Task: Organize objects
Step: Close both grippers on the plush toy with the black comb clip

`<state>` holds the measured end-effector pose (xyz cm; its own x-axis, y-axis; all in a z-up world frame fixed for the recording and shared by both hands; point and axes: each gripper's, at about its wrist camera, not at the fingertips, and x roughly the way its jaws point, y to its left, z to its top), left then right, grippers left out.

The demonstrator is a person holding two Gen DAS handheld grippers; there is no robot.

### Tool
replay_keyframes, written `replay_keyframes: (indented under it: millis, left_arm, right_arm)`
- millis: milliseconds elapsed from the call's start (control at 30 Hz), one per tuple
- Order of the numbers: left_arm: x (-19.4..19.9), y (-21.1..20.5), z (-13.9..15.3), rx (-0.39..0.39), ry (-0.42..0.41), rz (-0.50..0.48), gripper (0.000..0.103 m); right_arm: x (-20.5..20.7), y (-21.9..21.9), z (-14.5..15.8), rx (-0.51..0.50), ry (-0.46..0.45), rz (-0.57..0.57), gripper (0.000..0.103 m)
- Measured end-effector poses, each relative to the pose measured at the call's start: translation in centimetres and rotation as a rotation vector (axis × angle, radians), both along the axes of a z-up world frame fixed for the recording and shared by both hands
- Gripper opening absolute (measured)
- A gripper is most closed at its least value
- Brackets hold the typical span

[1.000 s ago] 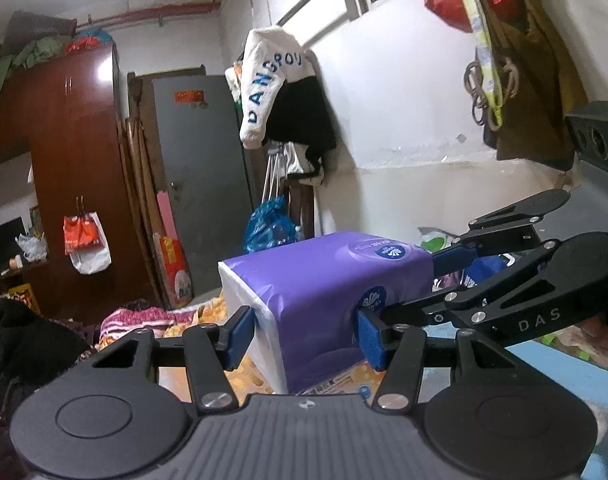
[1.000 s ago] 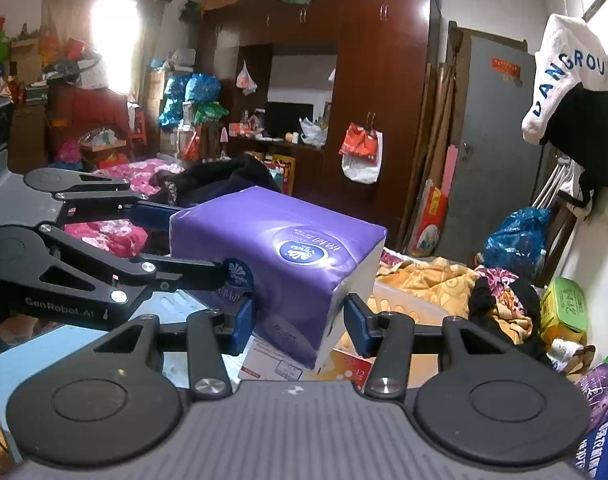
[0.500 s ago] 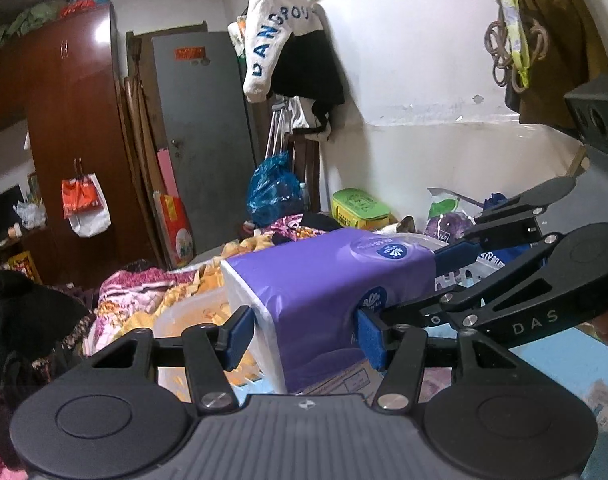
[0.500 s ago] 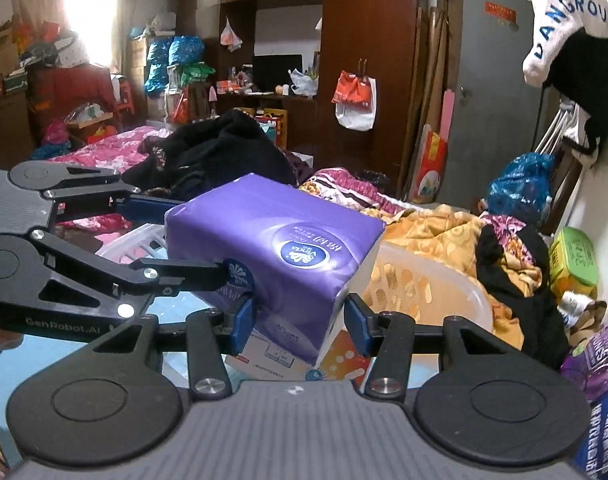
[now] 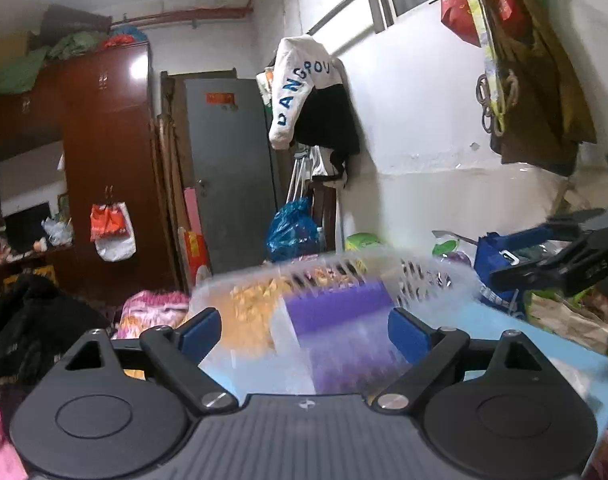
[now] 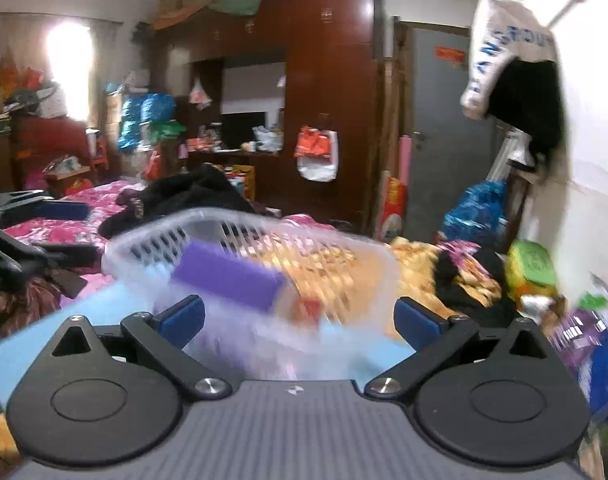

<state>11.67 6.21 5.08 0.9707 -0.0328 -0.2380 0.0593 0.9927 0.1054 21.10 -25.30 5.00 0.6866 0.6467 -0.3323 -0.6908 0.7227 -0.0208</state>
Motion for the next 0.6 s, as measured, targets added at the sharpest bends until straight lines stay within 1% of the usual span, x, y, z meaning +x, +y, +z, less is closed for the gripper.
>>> replay_keyframes:
  millis: [67,133,200,267,300,333,433,500,600]
  left_arm:
    - [-2.0,-0.2,-1.8,-0.032,-0.015,-0.011,0.093]
    - [-3.4,-0.4,-3.6,-0.066,-0.008,-0.047,0.093]
    - [-4.2,-0.6,-4.9,-0.087,-0.009,-0.077,0.093]
    - [-4.0,-0.7,-5.6,-0.074,0.002,-0.079,0.093]
    - [-3.7,-0.5,-5.9,-0.078,0.014,-0.078,0.093]
    - [-3.6,-0.1,-6.1,-0.089,0.023,-0.083,0.093]
    - [-3.6,1.3,-6.7,-0.148,0.029,-0.115,0.093]
    - [-3.6,1.8,-7.1,-0.166,0.034,-0.133,0.092]
    - [-3.9,2.2,-7.8,-0.156,0.05,-0.165,0.092]
  right_arm:
    - [-1.8,-2.1,-1.1,0.063,0.027,0.005,0.103]
    - [-3.7,-3.6,-2.7,0.141,0.065,0.042,0.103]
    - [-5.4,-2.8,-4.2,0.136,0.072,0.092,0.103]
    - [-6.6,-1.2,-5.5,0.117,0.048,0.124,0.102]
    - [-6.8,-0.2,-6.0,0.102,0.05,0.143,0.096]
    - [-6.8,0.8,-6.4,0.088,0.063,0.169,0.085]
    - [-6.6,2.8,-8.2,0.051,0.125,0.235,0.067]
    - [-6.7,3.8,-8.9,0.037,0.137,0.242,0.063]
    - [-6.3,4.4,-9.7,0.051,0.159,0.256,0.06]
